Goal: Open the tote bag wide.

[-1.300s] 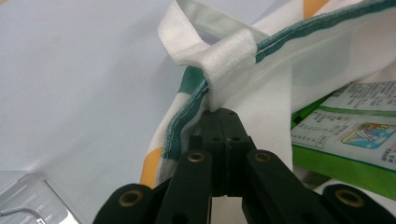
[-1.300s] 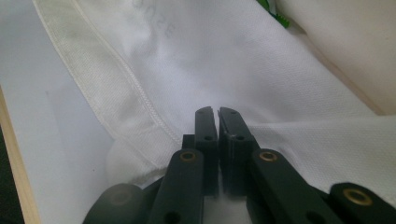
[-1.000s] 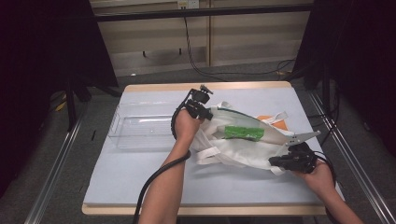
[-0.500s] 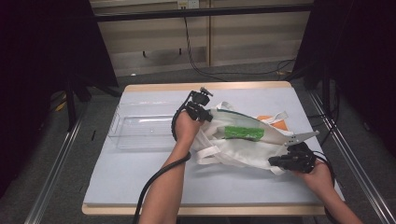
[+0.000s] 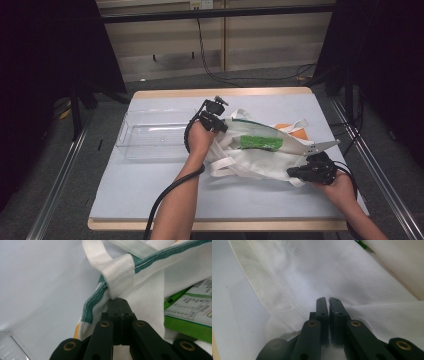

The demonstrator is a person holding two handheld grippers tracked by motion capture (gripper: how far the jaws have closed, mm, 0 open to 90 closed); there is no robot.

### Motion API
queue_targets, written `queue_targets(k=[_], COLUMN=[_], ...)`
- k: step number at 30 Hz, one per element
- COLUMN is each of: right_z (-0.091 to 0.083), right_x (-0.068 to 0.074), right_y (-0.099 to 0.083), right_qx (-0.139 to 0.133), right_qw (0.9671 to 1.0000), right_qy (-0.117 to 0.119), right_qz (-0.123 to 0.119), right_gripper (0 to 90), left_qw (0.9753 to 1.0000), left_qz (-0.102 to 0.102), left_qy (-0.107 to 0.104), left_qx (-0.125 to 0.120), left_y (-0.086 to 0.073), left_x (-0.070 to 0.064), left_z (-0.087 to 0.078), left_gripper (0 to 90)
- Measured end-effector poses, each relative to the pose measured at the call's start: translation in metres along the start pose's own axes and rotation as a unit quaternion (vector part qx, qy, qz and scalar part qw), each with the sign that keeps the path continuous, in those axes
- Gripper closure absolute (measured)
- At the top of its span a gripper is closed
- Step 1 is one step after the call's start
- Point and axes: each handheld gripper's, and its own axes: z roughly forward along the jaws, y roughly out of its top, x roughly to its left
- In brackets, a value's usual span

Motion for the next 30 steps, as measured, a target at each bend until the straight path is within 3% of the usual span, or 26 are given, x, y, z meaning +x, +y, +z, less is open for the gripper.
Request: queue_targets(k=[4,8,13,22,24,30], right_z=[-0.001,-0.003,-0.007,-0.012,-0.013,-0.022], right_x=[0.0,0.0,0.0,-0.001,-0.001,-0.005], right_y=[0.001,0.004,0.01,0.017,0.019,0.029], right_qx=[0.004,-0.003,-0.014,-0.019,-0.019,-0.027], right_qw=[1.0,1.0,0.9999,0.9998,0.9998,0.9996], right_qy=[-0.004,0.001,0.005,0.006,0.006,-0.002], right_qz=[0.0,0.001,-0.002,-0.002,-0.006,-0.004], right_gripper=[85.7,85.2,85.2,85.2,85.2,85.3], left_qw=[1.0,0.9998,0.9996,0.9991,0.9992,0.9984], left_qz=[-0.001,-0.008,-0.011,0.017,0.012,0.029], left_qy=[-0.004,-0.016,-0.017,-0.03,-0.027,-0.038], left_qx=[-0.005,-0.01,-0.022,-0.023,-0.028,-0.03], left_y=[-0.001,-0.002,-0.004,-0.005,-0.008,-0.015], left_x=[0.001,0.001,-0.003,-0.01,-0.012,-0.02], left_z=[-0.001,-0.005,-0.01,-0.027,-0.03,-0.035], left_gripper=[90.0,88.4,85.4,82.3,82.4,83.6])
